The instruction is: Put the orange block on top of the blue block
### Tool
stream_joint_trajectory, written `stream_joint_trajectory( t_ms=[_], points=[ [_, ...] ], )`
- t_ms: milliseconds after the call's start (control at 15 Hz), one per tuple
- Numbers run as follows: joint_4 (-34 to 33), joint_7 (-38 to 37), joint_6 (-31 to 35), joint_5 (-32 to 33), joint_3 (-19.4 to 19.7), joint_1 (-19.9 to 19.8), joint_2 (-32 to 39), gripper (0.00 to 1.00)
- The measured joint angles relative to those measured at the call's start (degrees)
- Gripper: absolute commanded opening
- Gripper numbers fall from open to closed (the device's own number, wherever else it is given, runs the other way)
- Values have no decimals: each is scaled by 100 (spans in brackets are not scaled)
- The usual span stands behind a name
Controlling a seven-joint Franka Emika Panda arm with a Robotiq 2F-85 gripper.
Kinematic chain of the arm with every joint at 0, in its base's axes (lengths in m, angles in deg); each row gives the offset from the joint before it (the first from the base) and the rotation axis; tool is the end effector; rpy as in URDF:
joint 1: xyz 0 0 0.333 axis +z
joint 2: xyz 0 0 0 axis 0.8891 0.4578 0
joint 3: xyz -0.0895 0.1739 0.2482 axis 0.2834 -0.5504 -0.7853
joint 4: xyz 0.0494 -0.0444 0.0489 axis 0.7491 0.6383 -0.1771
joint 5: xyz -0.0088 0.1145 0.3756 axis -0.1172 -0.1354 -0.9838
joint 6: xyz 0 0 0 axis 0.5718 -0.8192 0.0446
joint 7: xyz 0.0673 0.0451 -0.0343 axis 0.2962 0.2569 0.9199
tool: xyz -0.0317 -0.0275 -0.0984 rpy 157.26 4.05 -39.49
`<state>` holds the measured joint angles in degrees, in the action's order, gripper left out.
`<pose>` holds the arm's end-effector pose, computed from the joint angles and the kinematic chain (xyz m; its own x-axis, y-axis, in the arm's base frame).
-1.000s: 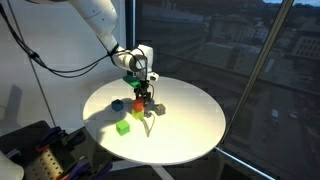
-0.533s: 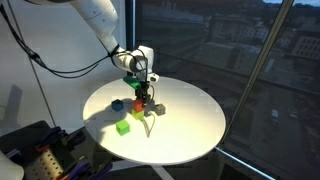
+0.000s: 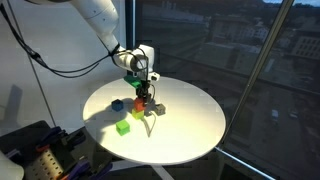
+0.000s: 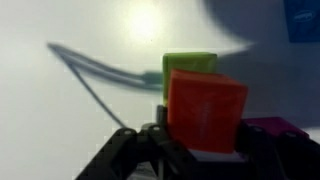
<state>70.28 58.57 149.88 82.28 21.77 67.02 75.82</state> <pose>0.6292 -0.0073 0.1595 0.9564 -0.2757 -0.0965 -0.2707 -0.9607 0.0617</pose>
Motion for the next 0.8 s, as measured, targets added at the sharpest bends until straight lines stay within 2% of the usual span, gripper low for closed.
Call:
stream_joint_trajectory(
  t_ms=[800],
  points=[
    [-257, 4, -701, 0, 2, -54, -444, 31]
  ],
)
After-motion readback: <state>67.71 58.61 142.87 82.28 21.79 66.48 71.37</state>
